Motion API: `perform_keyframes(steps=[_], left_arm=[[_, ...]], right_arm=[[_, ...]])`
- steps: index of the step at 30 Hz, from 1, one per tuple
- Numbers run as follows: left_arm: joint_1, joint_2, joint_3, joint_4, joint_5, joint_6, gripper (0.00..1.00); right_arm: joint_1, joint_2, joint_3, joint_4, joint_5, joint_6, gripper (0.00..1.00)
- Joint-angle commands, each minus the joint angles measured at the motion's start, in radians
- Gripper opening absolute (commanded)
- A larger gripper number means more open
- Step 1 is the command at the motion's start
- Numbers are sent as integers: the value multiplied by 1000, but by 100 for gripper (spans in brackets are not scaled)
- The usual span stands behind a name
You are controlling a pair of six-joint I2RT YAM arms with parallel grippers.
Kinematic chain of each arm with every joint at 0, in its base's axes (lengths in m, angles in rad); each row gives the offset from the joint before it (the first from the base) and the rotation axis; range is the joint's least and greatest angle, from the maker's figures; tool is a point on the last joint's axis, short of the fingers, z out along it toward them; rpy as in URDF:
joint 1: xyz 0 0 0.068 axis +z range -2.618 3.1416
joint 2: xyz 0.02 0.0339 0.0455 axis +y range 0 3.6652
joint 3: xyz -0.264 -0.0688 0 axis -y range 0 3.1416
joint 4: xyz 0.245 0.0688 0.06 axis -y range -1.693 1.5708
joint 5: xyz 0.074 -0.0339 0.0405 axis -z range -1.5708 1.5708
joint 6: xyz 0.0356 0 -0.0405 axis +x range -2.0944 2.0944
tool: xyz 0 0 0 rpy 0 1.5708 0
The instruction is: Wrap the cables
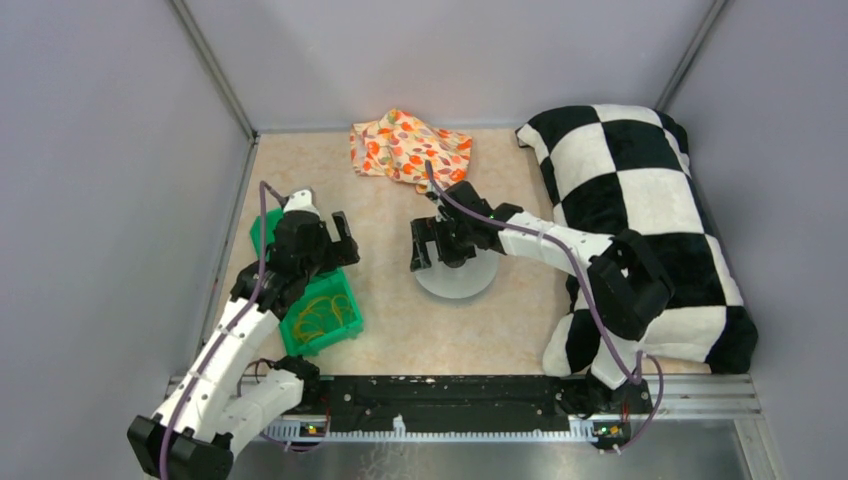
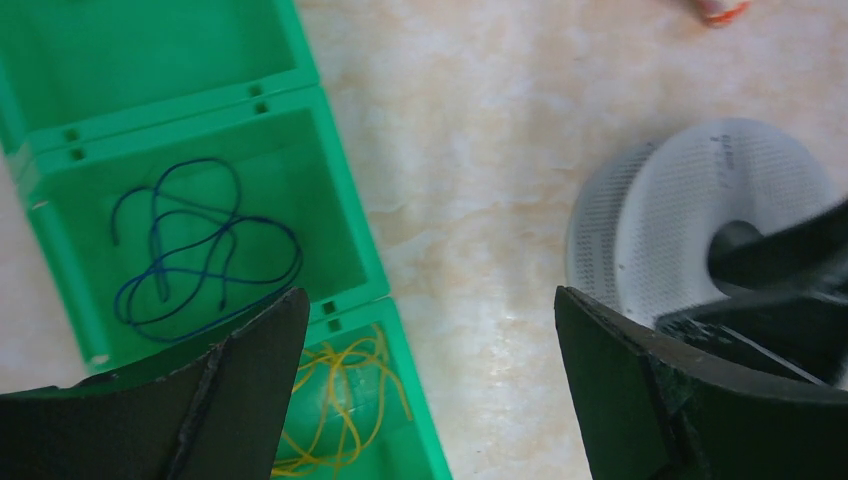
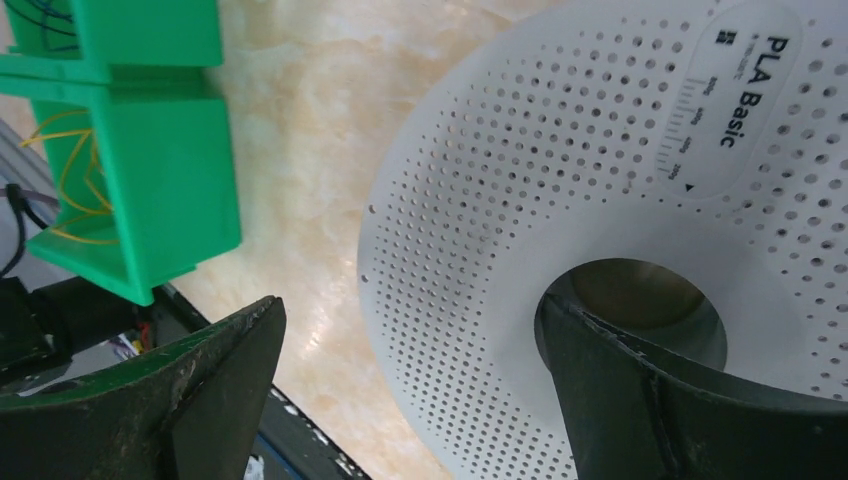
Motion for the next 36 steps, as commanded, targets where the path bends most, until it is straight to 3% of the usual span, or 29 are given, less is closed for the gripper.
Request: perform_keyframes(steps=[1,3,7,12,19,22,27,36], left_arm=[[10,70,60,-154,-182,-66,98],[17,99,78,-224,-229,-97,98],[26,158,173,-521,-406,-310,98],[25,101,214,-665,-318,-429,98],[25,-155,-61,-538,-66,-759,89],[25,-234,-115,-527,-105,-902,83],[25,-248,-121,-655,-279,-1124,70],[25,-248,-212,-522,-284,-1235,70]], right_arm=[[11,-63,78,12,11,-19,99],[12,-112,84,-11,79,-45,99],[11,-183,76,-51,238,-66,99],[11,-249,-10,-14,323,-44,99],[12,-333,-90,102,317,-32,99],[11,-327,-80,90,315,-41,99],[11,-315,-75,71,309,-57,99],[11,-297,-73,62,293,-56,99]])
